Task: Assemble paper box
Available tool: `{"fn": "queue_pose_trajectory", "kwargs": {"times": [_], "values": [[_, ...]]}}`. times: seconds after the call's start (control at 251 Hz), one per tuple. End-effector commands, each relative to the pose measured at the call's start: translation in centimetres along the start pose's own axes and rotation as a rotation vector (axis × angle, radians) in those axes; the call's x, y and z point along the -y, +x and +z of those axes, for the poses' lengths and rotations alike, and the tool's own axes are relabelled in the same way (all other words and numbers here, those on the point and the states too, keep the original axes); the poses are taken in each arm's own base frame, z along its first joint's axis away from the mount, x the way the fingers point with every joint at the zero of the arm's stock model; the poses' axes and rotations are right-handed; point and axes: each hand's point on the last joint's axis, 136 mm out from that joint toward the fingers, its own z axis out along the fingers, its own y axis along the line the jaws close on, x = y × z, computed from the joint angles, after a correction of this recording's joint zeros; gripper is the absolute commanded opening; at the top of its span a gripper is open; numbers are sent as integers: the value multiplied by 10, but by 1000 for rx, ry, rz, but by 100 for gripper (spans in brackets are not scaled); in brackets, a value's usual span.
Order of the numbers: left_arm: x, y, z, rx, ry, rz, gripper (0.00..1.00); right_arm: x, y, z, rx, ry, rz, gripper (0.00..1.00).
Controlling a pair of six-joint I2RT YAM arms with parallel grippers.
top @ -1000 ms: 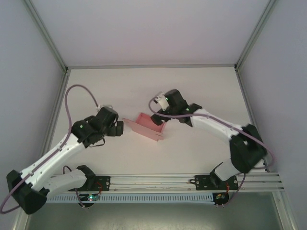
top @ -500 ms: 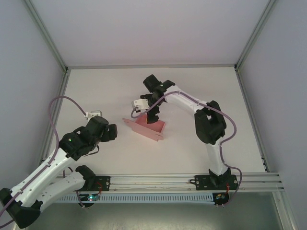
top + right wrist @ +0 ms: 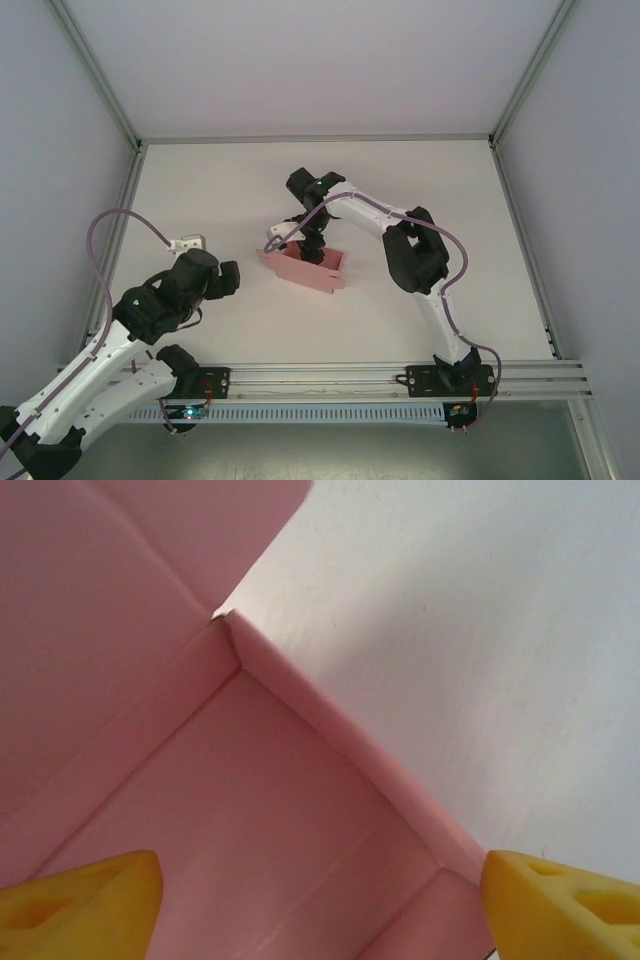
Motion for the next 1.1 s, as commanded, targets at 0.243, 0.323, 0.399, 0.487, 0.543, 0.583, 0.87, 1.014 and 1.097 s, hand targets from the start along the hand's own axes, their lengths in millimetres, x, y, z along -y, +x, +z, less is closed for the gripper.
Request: {"fn": "queue_pose_trajectory", "kwargs": {"times": [0.243, 0.323, 0.399, 0.487, 0.543, 0.583, 0.87, 1.014, 1.097], "values": [[-3, -2, -9, 42, 35, -50, 100, -6, 2, 4, 26, -39, 93, 45], [-4, -3, -9, 46, 31, -53, 100, 9, 8, 4, 10, 63, 144, 27], [-4, -3, -8, 48, 27, -55, 100, 19, 13, 0, 6, 142, 205, 21], [-2, -5, -7, 52, 29, -62, 100, 30, 16, -8, 22, 215, 321, 12], [0, -6, -5, 54, 32, -61, 100, 33, 19, -14, 34, 242, 391, 10], [2, -7, -4, 54, 37, -63, 100, 33, 21, -18, 39, 264, 442, 7], [10, -11, 4, 61, 54, -59, 100, 25, 77, -43, 37, 637, 1098, 0], [17, -12, 6, 58, 71, -41, 100, -3, 96, -45, 54, 762, 1314, 0], [17, -12, 7, 54, 67, -42, 100, -23, 104, -42, 9, 776, 1429, 0]]}}
